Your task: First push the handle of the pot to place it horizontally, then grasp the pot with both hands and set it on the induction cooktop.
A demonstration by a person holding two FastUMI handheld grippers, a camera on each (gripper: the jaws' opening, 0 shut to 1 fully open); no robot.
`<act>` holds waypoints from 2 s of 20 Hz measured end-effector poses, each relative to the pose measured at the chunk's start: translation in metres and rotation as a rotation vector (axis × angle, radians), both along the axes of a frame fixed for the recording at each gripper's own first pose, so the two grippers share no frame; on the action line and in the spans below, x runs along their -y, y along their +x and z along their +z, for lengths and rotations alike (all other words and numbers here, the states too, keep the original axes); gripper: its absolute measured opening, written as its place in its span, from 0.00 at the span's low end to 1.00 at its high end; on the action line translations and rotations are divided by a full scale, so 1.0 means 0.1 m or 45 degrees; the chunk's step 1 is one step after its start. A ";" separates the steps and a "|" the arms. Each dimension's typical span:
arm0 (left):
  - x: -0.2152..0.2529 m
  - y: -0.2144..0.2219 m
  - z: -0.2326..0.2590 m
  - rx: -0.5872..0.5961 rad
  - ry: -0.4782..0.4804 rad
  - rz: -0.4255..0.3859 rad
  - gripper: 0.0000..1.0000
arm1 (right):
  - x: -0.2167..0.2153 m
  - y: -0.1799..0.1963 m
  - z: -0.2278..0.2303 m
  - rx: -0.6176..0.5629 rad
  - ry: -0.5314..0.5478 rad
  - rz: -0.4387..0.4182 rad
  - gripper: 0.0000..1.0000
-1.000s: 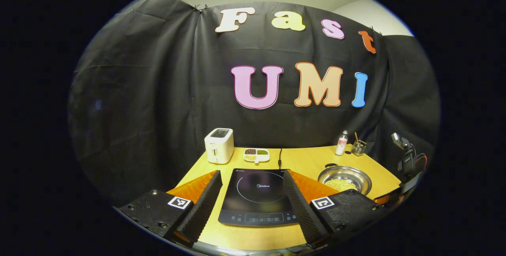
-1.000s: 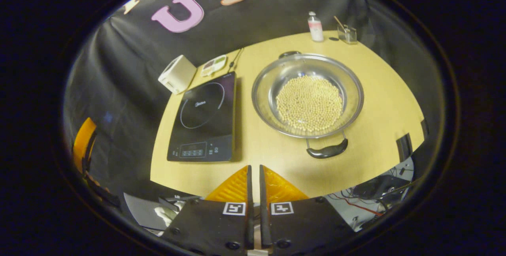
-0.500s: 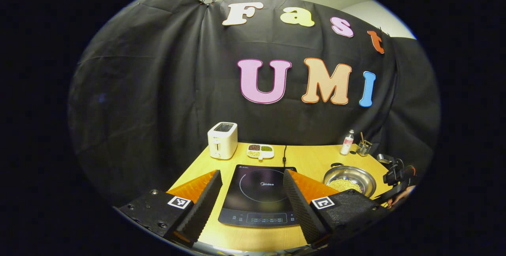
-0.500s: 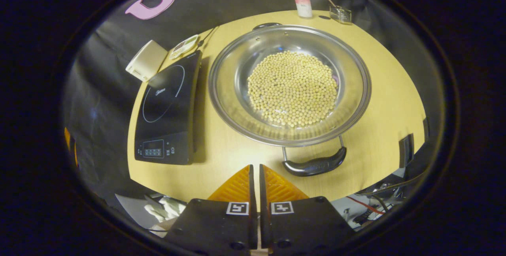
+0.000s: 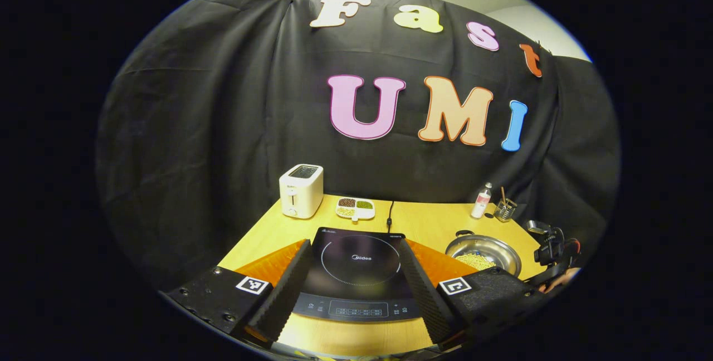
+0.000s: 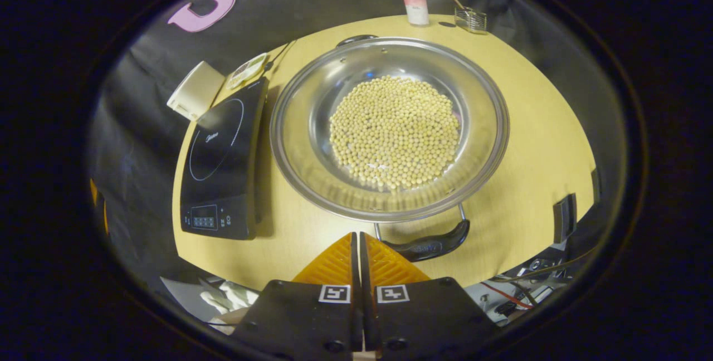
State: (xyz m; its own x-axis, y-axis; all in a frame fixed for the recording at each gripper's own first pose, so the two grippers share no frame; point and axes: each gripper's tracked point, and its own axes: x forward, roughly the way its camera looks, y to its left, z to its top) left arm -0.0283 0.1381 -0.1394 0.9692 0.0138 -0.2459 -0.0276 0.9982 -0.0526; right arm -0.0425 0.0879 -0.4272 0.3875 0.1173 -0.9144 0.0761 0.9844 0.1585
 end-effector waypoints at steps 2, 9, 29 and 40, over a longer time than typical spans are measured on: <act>0.02 0.03 0.00 -0.010 0.010 0.000 0.95 | 0.14 0.04 0.00 -0.010 -0.022 -0.018 0.03; 0.18 0.22 -0.05 -0.060 0.036 -0.001 0.95 | 0.74 0.17 0.02 -0.062 -0.130 -0.057 0.04; 1.24 0.78 -0.07 -0.118 0.073 0.153 0.95 | 1.74 1.07 0.14 -0.091 -0.006 0.019 0.04; 1.44 0.70 -0.09 -0.128 0.139 0.225 0.95 | 1.81 1.17 0.15 -0.094 0.073 0.107 0.07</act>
